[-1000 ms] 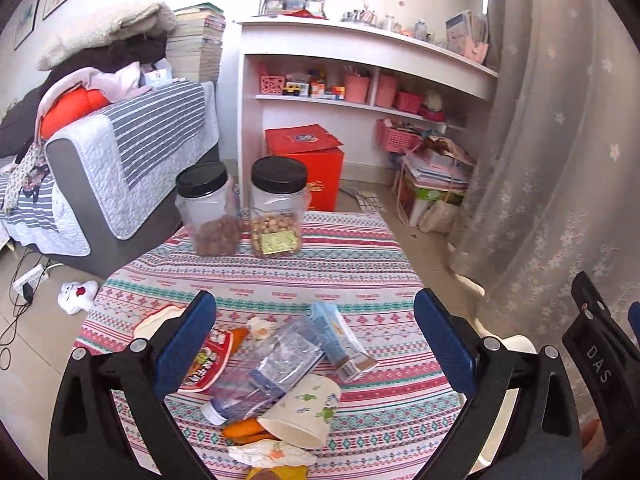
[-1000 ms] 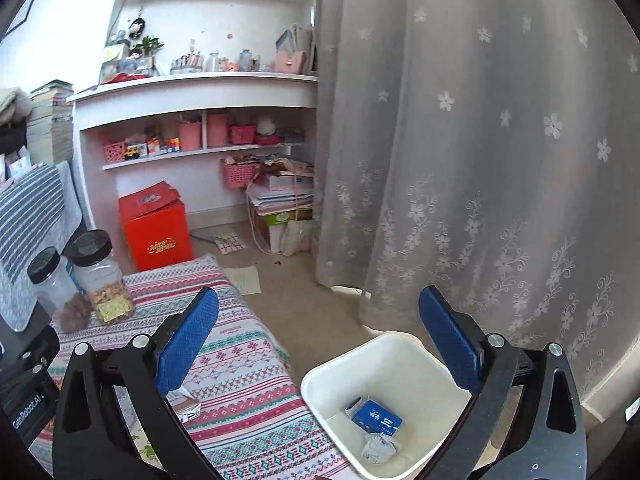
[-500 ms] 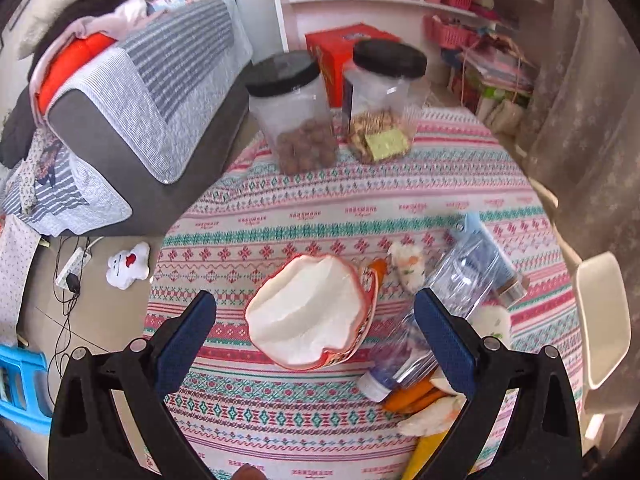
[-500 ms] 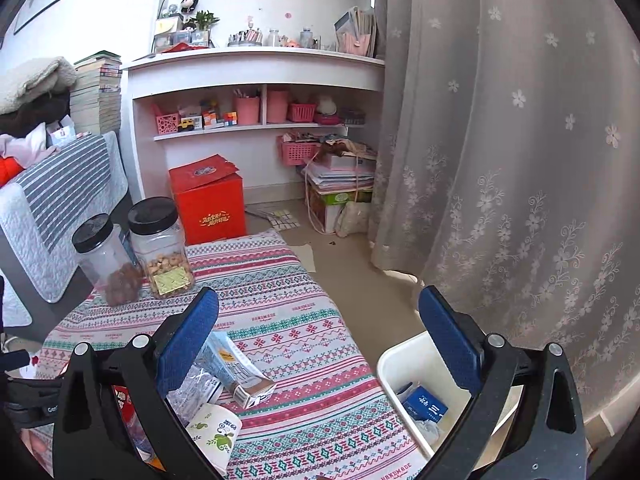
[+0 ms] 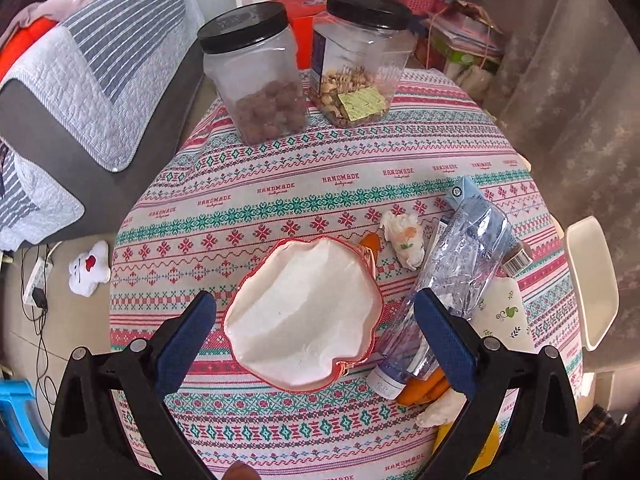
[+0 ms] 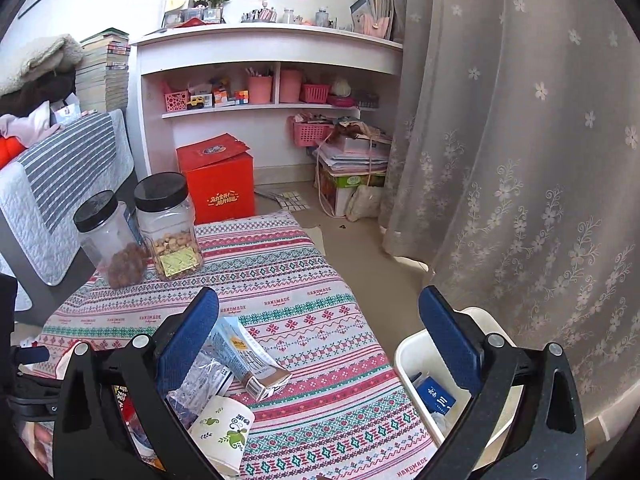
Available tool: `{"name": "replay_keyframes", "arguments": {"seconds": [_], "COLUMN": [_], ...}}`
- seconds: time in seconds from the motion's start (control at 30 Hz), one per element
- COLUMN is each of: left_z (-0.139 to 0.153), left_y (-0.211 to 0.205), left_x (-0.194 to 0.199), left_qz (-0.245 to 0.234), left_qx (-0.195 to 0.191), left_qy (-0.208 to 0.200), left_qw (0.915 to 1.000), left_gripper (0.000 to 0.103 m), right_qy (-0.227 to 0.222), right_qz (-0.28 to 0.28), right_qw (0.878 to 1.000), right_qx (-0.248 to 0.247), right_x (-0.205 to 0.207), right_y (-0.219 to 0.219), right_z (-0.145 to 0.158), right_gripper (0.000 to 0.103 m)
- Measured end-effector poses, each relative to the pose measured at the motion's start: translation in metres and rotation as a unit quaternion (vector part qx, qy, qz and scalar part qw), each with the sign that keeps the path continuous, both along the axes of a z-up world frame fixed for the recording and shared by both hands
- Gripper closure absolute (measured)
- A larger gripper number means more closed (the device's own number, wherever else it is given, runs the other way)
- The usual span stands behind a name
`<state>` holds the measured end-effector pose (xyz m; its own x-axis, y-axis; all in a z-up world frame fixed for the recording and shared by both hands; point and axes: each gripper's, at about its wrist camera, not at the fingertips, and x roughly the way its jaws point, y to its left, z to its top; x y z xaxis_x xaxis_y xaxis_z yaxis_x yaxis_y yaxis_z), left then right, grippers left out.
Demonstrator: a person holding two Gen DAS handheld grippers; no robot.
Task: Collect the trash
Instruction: 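Return both tools to the table and grasp the red noodle cup with the left tool, then grasp the milk carton with the right tool while the left tool holds the noodle cup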
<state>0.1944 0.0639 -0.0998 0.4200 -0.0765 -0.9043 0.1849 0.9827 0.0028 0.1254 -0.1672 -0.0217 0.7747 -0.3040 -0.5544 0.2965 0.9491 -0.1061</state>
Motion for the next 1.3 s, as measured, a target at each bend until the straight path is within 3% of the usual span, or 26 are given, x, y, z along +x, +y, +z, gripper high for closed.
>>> {"name": "replay_keyframes", "arguments": {"seconds": [0.13,0.47,0.5,0.53,0.63,0.77,0.87,0.93,1.0,1.13,1.2,1.3], "left_z": [-0.008,-0.036,-0.037,-0.035,-0.025,0.004,0.04,0.066,0.088,0.107,0.108,0.104], "left_y": [-0.005,-0.002,-0.001,0.001,0.007,0.015,0.03,0.041,0.05,0.06,0.063,0.07], "left_x": [0.004,0.012,0.011,0.01,0.005,-0.006,-0.018,-0.029,-0.039,-0.049,-0.049,-0.048], "left_qz": [-0.023,-0.019,-0.017,-0.016,-0.004,0.015,0.046,0.068,0.084,0.094,0.095,0.104], "left_qx": [0.027,0.055,0.052,0.04,0.01,-0.013,-0.051,-0.085,-0.114,-0.146,-0.147,-0.148], "left_qy": [0.002,0.03,0.032,0.033,0.024,-0.017,-0.064,-0.096,-0.126,-0.148,-0.148,-0.141], "left_qw": [0.9994,0.9978,0.998,0.9985,0.9997,0.9997,0.9956,0.9894,0.9819,0.9736,0.9733,0.9735], "left_gripper": [0.007,0.007,0.008,0.015,0.018,0.019,0.019,0.019,0.018,0.018,0.018,0.018], "right_qy": [0.006,0.03,0.038,0.046,0.074,0.12,0.159,0.173,0.176,0.222,0.251,0.301], "right_qz": [-0.002,-0.002,-0.002,-0.002,-0.002,0.017,0.039,0.052,0.059,0.104,0.131,0.15], "right_qw": [1.0,0.999,0.999,0.998,0.993,0.972,0.936,0.921,0.929,0.952,0.947,0.925], "right_qx": [0.002,0.022,0.034,0.048,0.096,0.2,0.312,0.346,0.32,0.182,0.15,0.178], "right_x": [0.003,0.013,0.015,0.018,0.027,0.041,0.053,0.062,0.073,0.1,0.11,0.127], "right_y": [-0.001,-0.006,-0.009,-0.013,-0.026,-0.043,-0.053,-0.051,-0.044,-0.019,-0.016,-0.02], "right_z": [-0.002,-0.011,-0.013,-0.016,-0.026,-0.047,-0.071,-0.084,-0.09,-0.107,-0.119,-0.142], "right_gripper": [0.007,0.007,0.007,0.007,0.007,0.007,0.007,0.007,0.007,0.008,0.01,0.02]}}
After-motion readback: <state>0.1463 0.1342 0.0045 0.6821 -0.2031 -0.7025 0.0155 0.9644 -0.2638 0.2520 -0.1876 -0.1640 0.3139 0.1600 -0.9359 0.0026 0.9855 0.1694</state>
